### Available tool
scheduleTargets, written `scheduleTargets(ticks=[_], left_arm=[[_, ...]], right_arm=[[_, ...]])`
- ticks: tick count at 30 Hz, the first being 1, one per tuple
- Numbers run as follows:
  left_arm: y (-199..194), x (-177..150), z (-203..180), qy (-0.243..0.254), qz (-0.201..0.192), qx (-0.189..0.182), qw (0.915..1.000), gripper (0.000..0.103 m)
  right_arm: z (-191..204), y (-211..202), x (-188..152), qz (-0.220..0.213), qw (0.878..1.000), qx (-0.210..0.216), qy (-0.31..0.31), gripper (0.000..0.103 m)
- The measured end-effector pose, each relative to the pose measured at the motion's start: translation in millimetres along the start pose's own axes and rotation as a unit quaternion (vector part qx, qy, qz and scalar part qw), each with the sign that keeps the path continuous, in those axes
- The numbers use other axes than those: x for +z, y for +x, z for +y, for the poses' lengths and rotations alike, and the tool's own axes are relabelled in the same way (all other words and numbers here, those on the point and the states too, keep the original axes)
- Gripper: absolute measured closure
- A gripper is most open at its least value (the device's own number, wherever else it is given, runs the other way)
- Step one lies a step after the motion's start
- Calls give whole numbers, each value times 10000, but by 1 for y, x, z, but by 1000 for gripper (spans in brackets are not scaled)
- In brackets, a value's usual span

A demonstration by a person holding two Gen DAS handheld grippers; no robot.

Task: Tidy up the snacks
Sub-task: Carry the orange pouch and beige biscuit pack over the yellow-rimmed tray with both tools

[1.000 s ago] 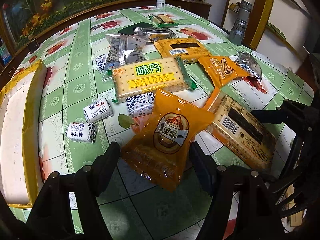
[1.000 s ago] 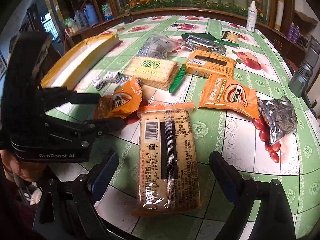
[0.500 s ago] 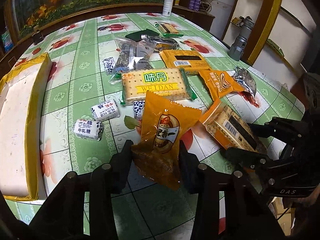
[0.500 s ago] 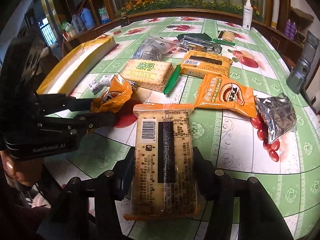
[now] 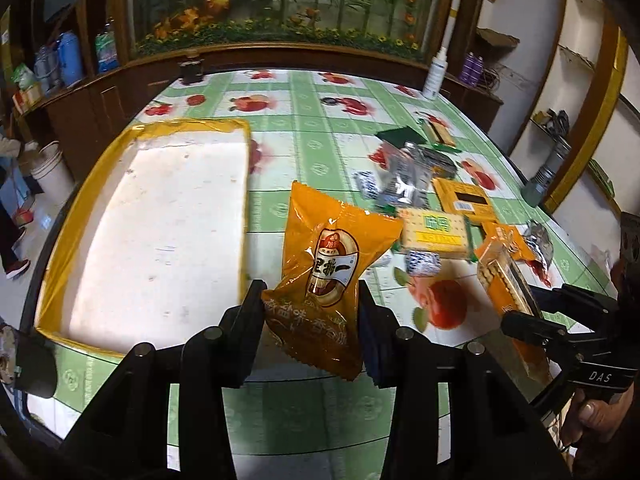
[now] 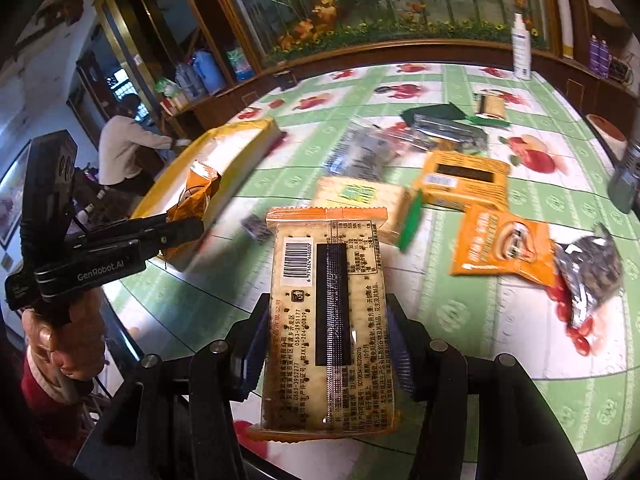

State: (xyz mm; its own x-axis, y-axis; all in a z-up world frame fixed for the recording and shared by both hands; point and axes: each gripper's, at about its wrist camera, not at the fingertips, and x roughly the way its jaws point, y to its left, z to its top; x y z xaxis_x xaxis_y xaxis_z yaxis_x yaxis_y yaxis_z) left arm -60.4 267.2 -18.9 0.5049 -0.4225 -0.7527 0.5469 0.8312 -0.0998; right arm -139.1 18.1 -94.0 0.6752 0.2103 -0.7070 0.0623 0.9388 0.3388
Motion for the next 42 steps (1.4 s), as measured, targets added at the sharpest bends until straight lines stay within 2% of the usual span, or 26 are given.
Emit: scheduleTargets(ticks=[9, 19, 26, 29, 33, 40, 42], left_arm=[[-8, 3, 68, -789, -125, 476, 9957, 62], [-2, -2, 101, -1080, -71, 614, 9922, 62], [14, 7, 120, -1266, 56, 642, 9899, 62], [20, 13, 124, -1254, 87, 673, 9898, 62], [38, 12, 131, -1334, 340, 686, 9881, 62], [60, 1, 146, -1547, 756, 825, 9816, 61], [61, 0, 146, -1548, 807, 831, 9811, 58]], right_arm=[[58, 26, 34, -56, 9969, 675, -398, 49], [108, 57, 68, -20, 9911, 1093, -765, 49], [139, 108, 109, 48, 9863, 1457, -773, 49], [150, 135, 124, 151, 9868, 1419, -771, 49], [158, 172, 137, 352, 9872, 1297, -864, 49], [164, 221, 133, 777, 9860, 1054, -1036, 49], [164, 231, 130, 849, 9855, 996, -1083, 49]])
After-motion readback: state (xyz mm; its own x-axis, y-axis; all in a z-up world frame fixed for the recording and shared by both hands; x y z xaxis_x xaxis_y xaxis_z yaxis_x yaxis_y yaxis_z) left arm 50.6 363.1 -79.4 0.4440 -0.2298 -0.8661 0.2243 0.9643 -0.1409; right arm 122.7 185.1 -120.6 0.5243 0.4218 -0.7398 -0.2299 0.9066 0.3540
